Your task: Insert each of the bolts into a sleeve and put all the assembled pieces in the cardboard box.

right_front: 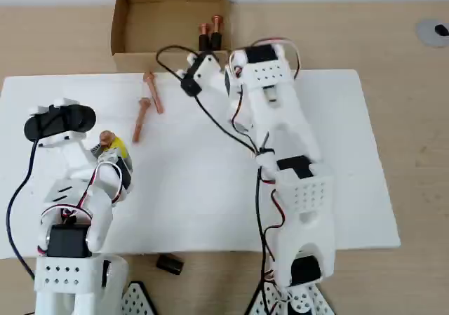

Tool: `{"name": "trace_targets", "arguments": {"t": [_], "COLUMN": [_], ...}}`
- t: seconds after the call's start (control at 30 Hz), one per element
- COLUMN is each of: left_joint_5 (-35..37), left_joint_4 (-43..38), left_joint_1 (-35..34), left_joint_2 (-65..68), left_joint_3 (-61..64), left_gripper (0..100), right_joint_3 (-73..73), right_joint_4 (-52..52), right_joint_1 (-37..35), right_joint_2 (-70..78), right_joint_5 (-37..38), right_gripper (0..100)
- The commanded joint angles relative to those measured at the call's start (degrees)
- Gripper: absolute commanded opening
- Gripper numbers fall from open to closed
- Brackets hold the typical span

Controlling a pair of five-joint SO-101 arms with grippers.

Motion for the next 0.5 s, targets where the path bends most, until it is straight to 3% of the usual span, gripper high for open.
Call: {"name": "trace_targets", "arguments": {"t": [0.0, 0.23, 0.47], "left_joint_5": [-0.4, -0.4, -0.3], "left_joint_4": [0.1, 0.1, 0.1], "left_joint_1": [0.5, 0.5, 0.5], "left_joint_2": [-0.9, -0.9, -0.9], "left_joint_3": [-2.4, -2.4, -3.2], "left_gripper": [1, 1, 1], "right_joint_3": [-13.1, -18.4, -15.8], "right_joint_4": [5.9, 5.7, 5.7], "right_joint_1": [1.2, 2.0, -2.9], "right_joint_2": [-0.9, -9.5, -34.3], "right_joint_5": [-0.7, -5.5, -13.0], "right_gripper": [1.6, 1.6, 1.6]}}
